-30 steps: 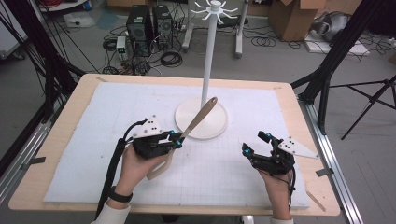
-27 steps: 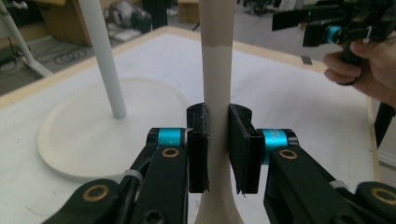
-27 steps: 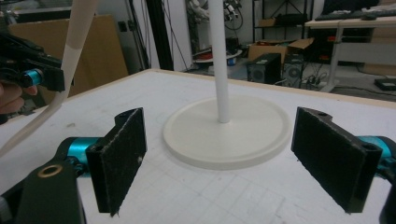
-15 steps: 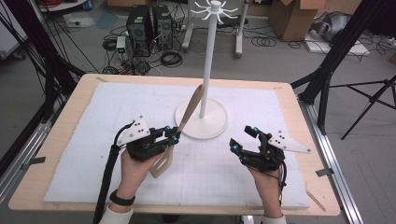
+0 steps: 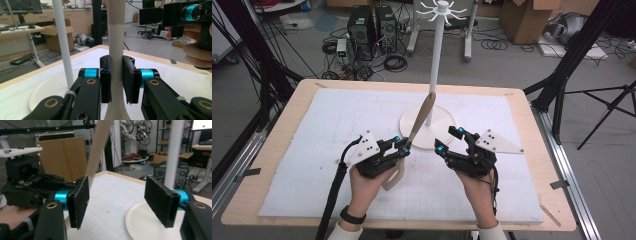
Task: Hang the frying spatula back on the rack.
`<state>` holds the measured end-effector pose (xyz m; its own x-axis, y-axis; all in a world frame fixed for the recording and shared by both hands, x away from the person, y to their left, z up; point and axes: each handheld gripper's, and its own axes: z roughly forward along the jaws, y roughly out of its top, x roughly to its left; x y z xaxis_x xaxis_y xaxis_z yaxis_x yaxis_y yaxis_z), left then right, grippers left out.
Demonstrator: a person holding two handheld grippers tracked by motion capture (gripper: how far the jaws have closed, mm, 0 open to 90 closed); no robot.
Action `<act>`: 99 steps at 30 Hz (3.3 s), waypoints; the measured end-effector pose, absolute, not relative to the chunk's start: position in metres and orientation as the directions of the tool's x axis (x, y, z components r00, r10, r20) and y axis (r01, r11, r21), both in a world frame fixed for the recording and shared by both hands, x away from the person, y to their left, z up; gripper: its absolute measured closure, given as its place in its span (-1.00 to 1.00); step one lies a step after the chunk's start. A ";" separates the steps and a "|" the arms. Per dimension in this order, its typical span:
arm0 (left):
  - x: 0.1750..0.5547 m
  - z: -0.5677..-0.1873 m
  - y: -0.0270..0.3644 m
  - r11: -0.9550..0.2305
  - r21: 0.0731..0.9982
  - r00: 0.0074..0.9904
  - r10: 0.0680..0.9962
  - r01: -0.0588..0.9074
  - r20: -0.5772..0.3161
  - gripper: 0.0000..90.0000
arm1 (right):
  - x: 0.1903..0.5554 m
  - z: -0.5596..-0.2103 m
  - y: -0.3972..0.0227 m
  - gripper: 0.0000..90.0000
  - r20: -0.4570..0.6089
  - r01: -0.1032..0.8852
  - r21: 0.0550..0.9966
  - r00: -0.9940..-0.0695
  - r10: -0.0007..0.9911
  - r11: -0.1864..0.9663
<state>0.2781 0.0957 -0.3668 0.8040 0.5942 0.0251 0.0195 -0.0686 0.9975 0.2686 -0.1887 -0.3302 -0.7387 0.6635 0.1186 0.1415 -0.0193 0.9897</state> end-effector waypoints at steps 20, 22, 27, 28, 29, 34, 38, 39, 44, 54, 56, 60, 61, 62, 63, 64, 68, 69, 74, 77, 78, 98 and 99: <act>0.266 -0.370 0.073 -0.050 0.997 0.748 0.658 -0.064 0.081 0.73 | 0.277 -0.317 -0.144 0.14 0.192 0.198 0.977 -0.683 0.705 -0.075; 0.265 -0.370 0.071 -0.041 0.997 0.749 0.658 -0.069 0.079 0.73 | 0.277 -0.317 -0.143 0.17 0.220 0.214 0.972 -0.676 0.703 -0.099; 0.265 -0.370 0.068 -0.039 0.997 0.745 0.662 -0.071 0.079 0.73 | 0.276 -0.316 -0.143 0.31 0.230 0.203 0.971 -0.666 0.709 -0.125; 0.265 -0.371 0.068 -0.039 0.997 0.743 0.665 -0.068 0.077 0.73 | 0.277 -0.316 -0.144 0.33 0.231 0.200 0.971 -0.670 0.705 -0.129; 0.265 -0.371 0.067 -0.037 0.997 0.746 0.661 -0.067 0.074 0.73 | 0.277 -0.316 -0.144 0.35 0.233 0.203 0.971 -0.673 0.702 -0.128; 0.265 -0.372 0.066 -0.034 0.997 0.744 0.664 -0.071 0.076 0.73 | 0.278 -0.317 -0.143 0.45 0.239 0.220 0.968 -0.676 0.697 -0.120; 0.267 -0.372 0.066 -0.034 0.997 0.747 0.661 -0.064 0.070 0.73 | 0.278 -0.317 -0.143 0.64 0.239 0.216 0.969 -0.683 0.690 -0.122; 0.267 -0.373 0.066 -0.033 0.998 0.748 0.661 -0.061 0.068 0.72 | 0.278 -0.317 -0.143 0.66 0.241 0.217 0.968 -0.686 0.687 -0.122; 0.271 -0.372 0.070 -0.019 0.999 0.773 0.633 -0.040 0.043 0.62 | 0.280 -0.317 -0.142 0.69 0.250 0.231 0.966 -0.697 0.673 -0.119; 0.280 -0.360 0.102 -0.003 0.999 0.887 0.461 0.038 -0.033 0.04 | 0.294 -0.313 -0.151 0.70 0.232 0.235 0.969 -0.793 0.563 -0.069; 0.282 -0.358 0.111 -0.010 0.998 0.908 0.417 0.055 -0.046 -0.02 | 0.297 -0.312 -0.153 0.70 0.225 0.231 0.971 -0.819 0.528 -0.055; 0.282 -0.355 0.127 -0.045 0.996 0.935 0.351 0.071 -0.050 -0.09 | 0.304 -0.307 -0.158 0.70 0.195 0.210 0.978 -0.868 0.456 -0.019; 0.282 -0.354 0.131 -0.049 0.996 0.940 0.338 0.075 -0.054 -0.10 | 0.305 -0.306 -0.159 0.70 0.185 0.201 0.980 -0.878 0.442 -0.011; 0.281 -0.353 0.135 -0.056 0.995 0.946 0.319 0.082 -0.060 -0.11 | 0.307 -0.304 -0.160 0.70 0.181 0.196 0.981 -0.888 0.423 -0.007; 0.281 -0.352 0.139 -0.062 0.994 0.952 0.299 0.087 -0.065 -0.12 | 0.309 -0.302 -0.162 0.70 0.175 0.192 0.981 -0.900 0.398 0.003; 0.280 -0.352 0.144 -0.065 0.994 0.956 0.285 0.088 -0.066 -0.12 | 0.311 -0.301 -0.163 0.70 0.169 0.186 0.983 -0.909 0.382 0.007; 0.279 -0.351 0.160 -0.071 0.993 0.969 0.233 0.099 -0.080 -0.17 | 0.319 -0.294 -0.168 0.70 0.146 0.163 0.986 -0.940 0.308 0.029; 0.278 -0.352 0.163 -0.076 0.992 0.972 0.223 0.096 -0.077 -0.18 | 0.320 -0.292 -0.169 0.70 0.141 0.157 0.987 -0.945 0.296 0.033; 0.276 -0.357 0.178 -0.093 0.991 0.981 0.180 0.092 -0.074 -0.25 | 0.330 -0.281 -0.177 0.70 0.112 0.129 0.990 -0.964 0.240 0.055; 0.274 -0.360 0.187 -0.098 0.991 0.984 0.163 0.090 -0.073 -0.30 | 0.336 -0.273 -0.182 0.70 0.093 0.107 0.993 -0.972 0.217 0.052; 0.273 -0.361 0.190 -0.092 0.992 0.985 0.159 0.084 -0.069 -0.31 | 0.337 -0.272 -0.183 0.70 0.088 0.101 0.993 -0.974 0.210 0.054; 0.270 -0.361 0.218 -0.066 0.996 0.985 0.166 0.064 -0.052 -0.38 | 0.365 -0.240 -0.183 0.70 0.030 0.047 0.995 -0.980 0.198 0.083; 0.271 -0.361 0.218 -0.065 0.996 0.985 0.165 0.064 -0.052 -0.38 | 0.367 -0.238 -0.182 0.70 0.025 0.042 0.996 -0.979 0.201 0.084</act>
